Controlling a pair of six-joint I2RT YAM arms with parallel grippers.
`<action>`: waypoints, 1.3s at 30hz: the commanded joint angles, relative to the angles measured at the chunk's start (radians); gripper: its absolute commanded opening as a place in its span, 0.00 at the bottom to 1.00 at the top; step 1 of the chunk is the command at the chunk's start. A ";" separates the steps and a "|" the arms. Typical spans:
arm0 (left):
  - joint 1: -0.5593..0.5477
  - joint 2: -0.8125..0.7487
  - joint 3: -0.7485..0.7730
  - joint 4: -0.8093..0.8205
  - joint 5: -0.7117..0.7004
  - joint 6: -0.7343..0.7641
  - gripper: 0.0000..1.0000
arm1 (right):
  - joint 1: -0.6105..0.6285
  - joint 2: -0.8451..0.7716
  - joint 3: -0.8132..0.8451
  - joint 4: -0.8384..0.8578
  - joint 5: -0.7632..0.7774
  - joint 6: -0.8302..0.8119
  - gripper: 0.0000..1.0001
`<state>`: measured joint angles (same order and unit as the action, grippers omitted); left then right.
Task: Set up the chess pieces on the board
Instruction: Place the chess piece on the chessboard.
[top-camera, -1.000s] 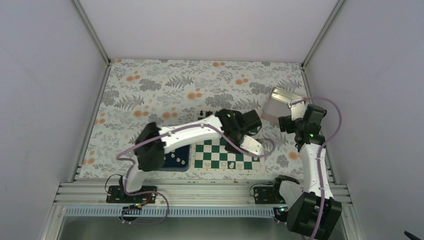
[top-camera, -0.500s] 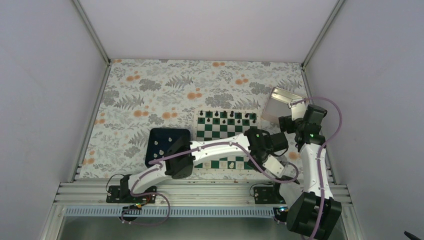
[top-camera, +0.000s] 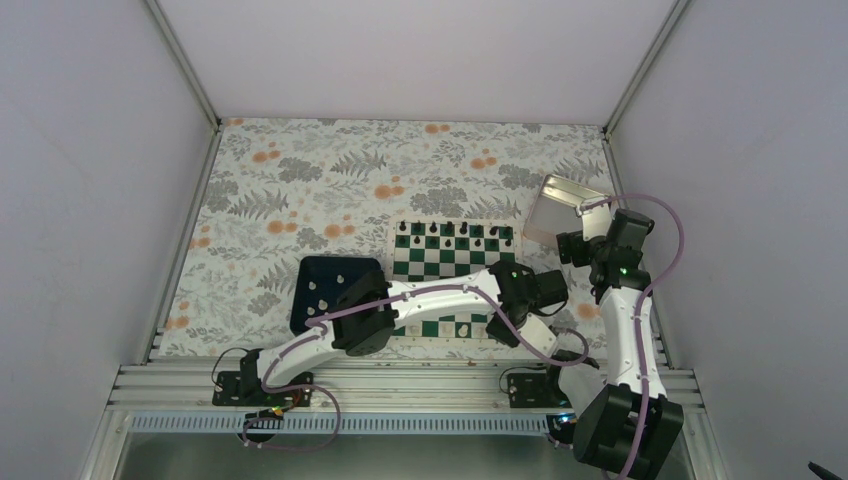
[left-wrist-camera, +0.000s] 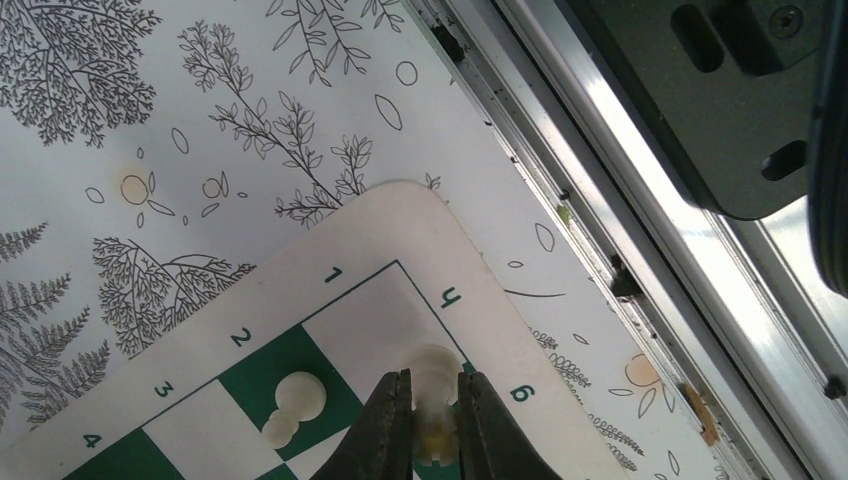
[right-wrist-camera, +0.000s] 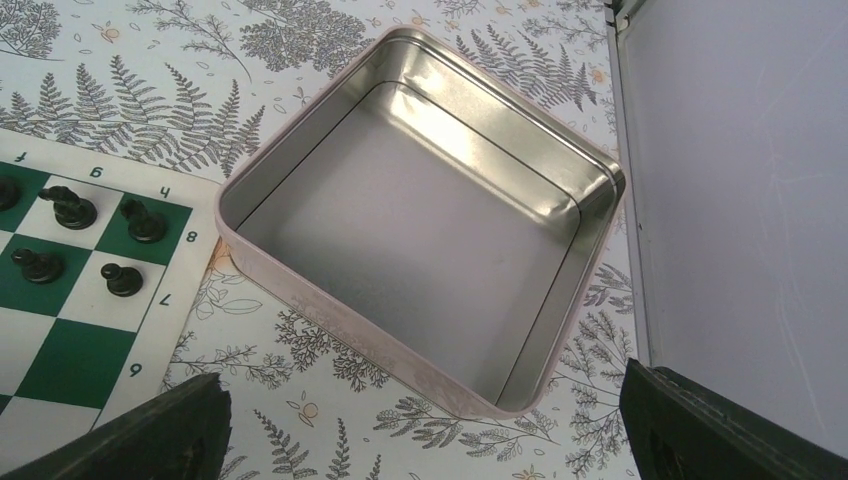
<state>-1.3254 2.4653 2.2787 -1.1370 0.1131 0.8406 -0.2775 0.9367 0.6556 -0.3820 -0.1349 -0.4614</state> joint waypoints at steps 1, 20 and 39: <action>0.012 0.003 -0.007 0.025 0.001 0.014 0.08 | -0.015 -0.012 0.008 0.012 -0.016 0.003 1.00; 0.019 0.069 0.062 0.008 0.010 0.032 0.08 | -0.014 -0.012 0.006 0.012 -0.022 0.001 1.00; 0.017 0.089 0.070 0.000 0.012 0.038 0.17 | -0.014 -0.015 0.006 0.009 -0.026 0.000 1.00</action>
<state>-1.3071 2.5153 2.3150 -1.1240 0.1200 0.8639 -0.2779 0.9360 0.6556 -0.3820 -0.1452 -0.4622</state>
